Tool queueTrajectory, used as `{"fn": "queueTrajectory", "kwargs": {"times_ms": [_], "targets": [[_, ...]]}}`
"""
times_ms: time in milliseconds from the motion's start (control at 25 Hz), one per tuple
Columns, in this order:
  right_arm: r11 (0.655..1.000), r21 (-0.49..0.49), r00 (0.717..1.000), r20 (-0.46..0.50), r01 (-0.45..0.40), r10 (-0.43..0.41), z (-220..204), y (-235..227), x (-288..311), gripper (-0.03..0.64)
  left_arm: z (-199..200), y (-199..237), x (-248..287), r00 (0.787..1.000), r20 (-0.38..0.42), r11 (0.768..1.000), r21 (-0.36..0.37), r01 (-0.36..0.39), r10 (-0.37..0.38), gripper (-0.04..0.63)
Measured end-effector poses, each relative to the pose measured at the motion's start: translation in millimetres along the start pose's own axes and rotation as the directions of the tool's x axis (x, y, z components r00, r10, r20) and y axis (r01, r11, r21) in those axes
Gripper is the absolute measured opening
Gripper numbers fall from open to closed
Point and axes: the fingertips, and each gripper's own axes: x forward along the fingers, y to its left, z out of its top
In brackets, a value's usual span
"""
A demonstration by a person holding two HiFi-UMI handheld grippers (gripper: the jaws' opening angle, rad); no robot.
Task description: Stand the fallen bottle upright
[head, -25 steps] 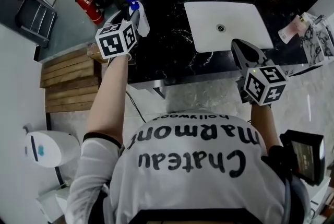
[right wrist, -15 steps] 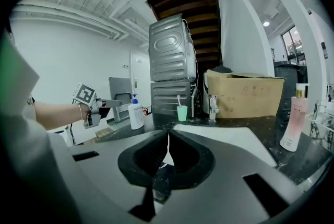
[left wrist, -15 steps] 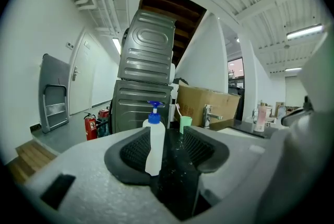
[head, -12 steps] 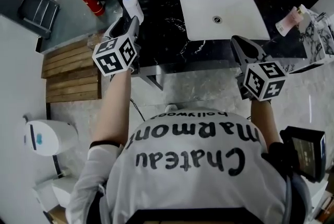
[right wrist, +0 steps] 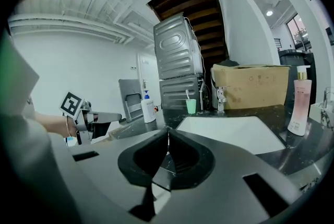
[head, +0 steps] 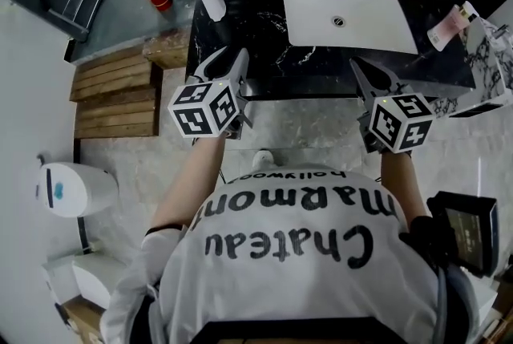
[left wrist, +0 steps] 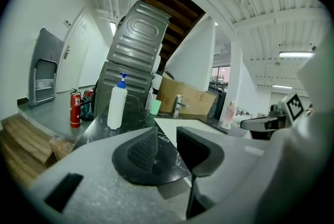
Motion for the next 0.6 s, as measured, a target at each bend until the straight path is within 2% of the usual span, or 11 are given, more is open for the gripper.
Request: {"fn": "queueTrajectory", "kwargs": {"times_ms": [200,320,480,600], "targets": [[0.999,0.006,0.999,-0.016,-0.052,0.052,-16,12,-9,0.014,-21,-29,-25,1.0,-0.01,1.0,0.022,0.009,-0.008,0.094],[0.997,0.005,0.997,-0.028,-0.077,0.077,-26,20,-15,0.014,-36,-39,-41,1.0,-0.018,1.0,0.01,0.0,0.0,0.078],[0.993,0.015,0.992,-0.041,-0.12,0.121,-41,34,-18,0.014,-60,-47,-66,1.0,-0.013,0.999,-0.046,-0.022,0.022,0.036],[0.985,0.052,0.985,-0.044,-0.167,0.169,-52,48,-18,0.014,-75,-54,-90,0.999,0.043,0.994,-0.11,-0.014,0.019,0.016]]}}
